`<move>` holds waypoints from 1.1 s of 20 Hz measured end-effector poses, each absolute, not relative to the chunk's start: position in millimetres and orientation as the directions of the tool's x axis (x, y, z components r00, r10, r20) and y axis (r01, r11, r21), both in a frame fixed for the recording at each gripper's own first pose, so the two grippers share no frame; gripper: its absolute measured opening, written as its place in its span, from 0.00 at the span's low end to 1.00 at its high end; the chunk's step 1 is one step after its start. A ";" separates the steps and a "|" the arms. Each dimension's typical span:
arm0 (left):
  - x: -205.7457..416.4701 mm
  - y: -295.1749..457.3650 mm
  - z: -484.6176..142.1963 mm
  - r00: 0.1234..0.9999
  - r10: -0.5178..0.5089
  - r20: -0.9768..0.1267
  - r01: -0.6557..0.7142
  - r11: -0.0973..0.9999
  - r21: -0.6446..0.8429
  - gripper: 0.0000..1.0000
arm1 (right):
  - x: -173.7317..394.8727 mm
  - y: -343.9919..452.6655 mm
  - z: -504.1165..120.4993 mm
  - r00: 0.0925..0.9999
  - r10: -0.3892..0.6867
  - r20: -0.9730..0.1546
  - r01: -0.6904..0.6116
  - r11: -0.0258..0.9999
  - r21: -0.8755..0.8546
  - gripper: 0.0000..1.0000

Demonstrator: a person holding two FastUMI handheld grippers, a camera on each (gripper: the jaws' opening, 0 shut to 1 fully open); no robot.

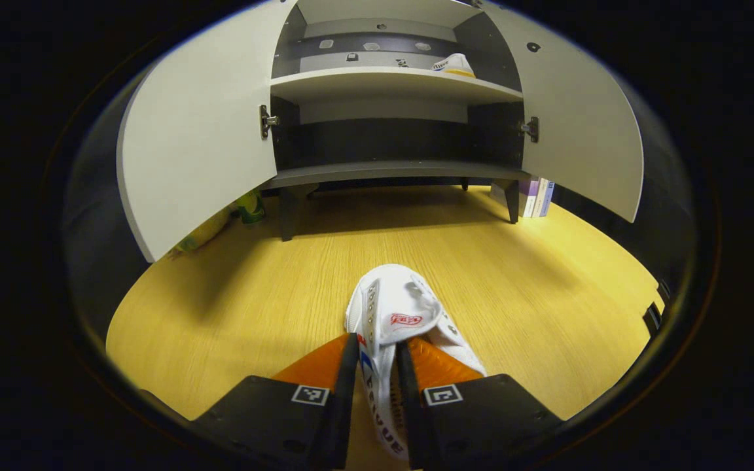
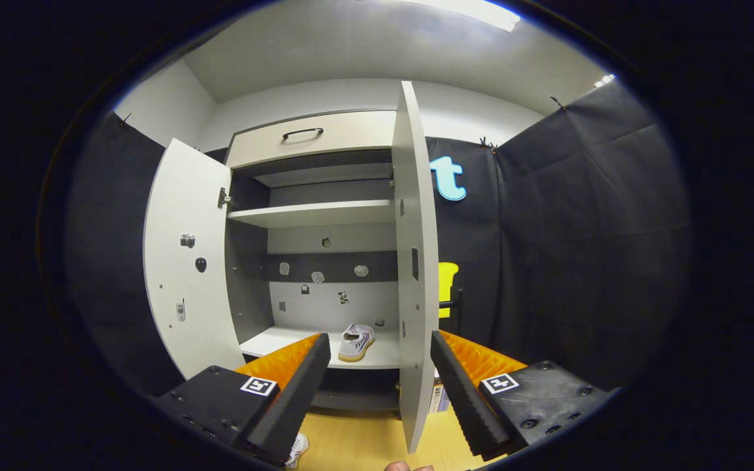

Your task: Grab one shoe with the right hand and put it into the shoe cabinet, grab the other shoe with the left hand and put it into the shoe cabinet; then close the right door with the right hand and the left door with the left hand.

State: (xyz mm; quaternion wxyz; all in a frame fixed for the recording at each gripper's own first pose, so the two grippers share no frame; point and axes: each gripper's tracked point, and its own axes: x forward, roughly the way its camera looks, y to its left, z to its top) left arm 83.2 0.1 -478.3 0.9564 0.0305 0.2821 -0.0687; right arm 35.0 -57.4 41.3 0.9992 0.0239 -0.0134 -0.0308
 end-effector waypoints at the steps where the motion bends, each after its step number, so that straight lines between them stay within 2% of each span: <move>1: 85.6 2.5 -481.1 0.828 -0.104 -0.551 0.137 0.990 0.018 0.35 | 35.3 -56.3 39.7 0.998 -0.064 0.019 0.062 0.997 0.049 0.98; 5: 90.3 12.9 -491.4 0.799 -0.045 -0.600 0.088 0.995 0.042 0.19 | 34.5 -45.2 29.3 0.999 -0.050 0.003 0.050 0.998 0.045 0.98; 6: 89.8 16.6 -492.0 0.793 -0.043 -0.608 0.093 0.994 0.052 0.13 | 33.4 -40.8 26.6 0.999 -0.044 -0.003 0.044 0.998 0.047 0.98; 8: 91.5 15.3 -488.4 0.777 -0.062 -0.626 0.113 0.993 0.041 0.07 | 31.3 -31.0 20.8 1.000 -0.024 -0.020 0.025 0.998 0.054 0.98; 11: 94.9 13.8 -473.2 0.759 -0.085 -0.645 0.112 0.994 0.001 0.05 | 28.8 -15.1 18.0 0.999 0.012 -0.031 -0.010 0.997 0.070 0.98; 15: 94.8 21.5 -433.8 0.789 -0.065 -0.612 0.076 0.997 -0.008 0.05 | 22.5 0.0 20.8 0.998 0.055 -0.027 -0.052 0.995 0.082 0.98; 22: 106.9 33.0 -330.2 0.826 -0.010 -0.563 -0.011 0.999 -0.035 0.05 | 18.3 8.5 26.5 0.994 0.106 -0.015 -0.104 0.988 0.114 0.98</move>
